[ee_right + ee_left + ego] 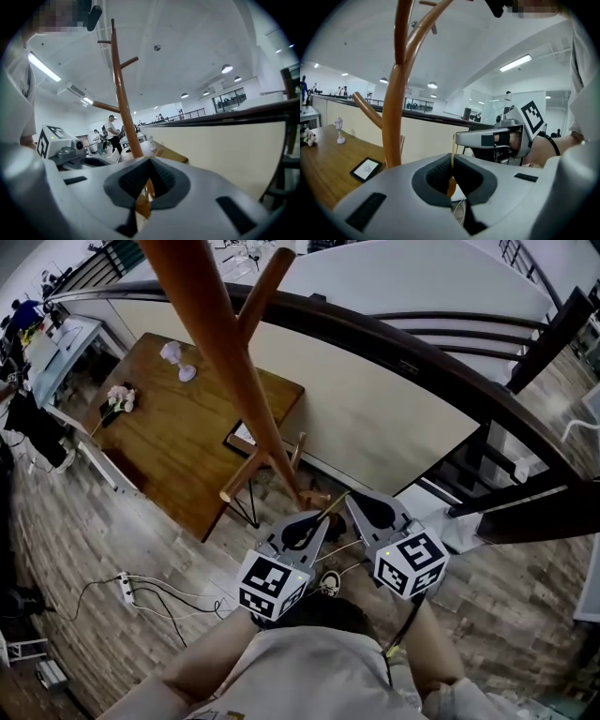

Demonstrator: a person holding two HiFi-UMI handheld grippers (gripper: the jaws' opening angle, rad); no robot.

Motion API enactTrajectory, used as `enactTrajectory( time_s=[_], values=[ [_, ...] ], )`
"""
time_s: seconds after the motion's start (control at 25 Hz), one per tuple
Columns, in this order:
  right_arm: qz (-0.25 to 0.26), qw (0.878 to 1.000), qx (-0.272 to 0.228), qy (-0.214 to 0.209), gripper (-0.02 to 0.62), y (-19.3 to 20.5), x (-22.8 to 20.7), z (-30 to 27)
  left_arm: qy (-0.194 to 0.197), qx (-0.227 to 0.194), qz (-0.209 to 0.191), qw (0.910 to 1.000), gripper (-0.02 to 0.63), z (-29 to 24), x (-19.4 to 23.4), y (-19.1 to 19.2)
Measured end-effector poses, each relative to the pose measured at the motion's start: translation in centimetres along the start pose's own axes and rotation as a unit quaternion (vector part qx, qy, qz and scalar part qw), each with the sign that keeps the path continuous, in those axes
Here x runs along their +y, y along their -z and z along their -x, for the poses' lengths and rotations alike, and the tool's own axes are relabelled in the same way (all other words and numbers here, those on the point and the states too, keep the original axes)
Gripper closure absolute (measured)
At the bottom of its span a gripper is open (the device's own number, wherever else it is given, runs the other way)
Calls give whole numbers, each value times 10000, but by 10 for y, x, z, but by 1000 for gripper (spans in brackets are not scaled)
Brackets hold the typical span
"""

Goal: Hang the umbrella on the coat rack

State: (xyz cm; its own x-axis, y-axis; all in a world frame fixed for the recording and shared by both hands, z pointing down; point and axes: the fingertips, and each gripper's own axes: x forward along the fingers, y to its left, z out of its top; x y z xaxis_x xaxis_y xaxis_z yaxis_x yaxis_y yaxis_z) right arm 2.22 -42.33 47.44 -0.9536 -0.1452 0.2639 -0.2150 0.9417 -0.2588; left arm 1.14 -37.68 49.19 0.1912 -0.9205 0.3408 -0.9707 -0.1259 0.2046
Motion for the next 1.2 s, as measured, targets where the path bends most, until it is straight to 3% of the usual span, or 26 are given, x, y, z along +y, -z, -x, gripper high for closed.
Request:
enactTrajectory(
  time_s=[0.48, 0.88, 1.2],
  values=[
    [-487, 9985, 70, -230, 589, 104, -47, -53, -196, 393, 590, 9973, 606, -54, 45, 98],
    [-681, 9945, -92, -797, 589, 146, -70, -95, -185, 579, 794, 9950, 606, -83, 78, 144],
    [-359, 9926, 120, -1156, 588, 175, -65, -122, -327, 761, 938, 9921, 606, -93, 98, 168]
  ],
)
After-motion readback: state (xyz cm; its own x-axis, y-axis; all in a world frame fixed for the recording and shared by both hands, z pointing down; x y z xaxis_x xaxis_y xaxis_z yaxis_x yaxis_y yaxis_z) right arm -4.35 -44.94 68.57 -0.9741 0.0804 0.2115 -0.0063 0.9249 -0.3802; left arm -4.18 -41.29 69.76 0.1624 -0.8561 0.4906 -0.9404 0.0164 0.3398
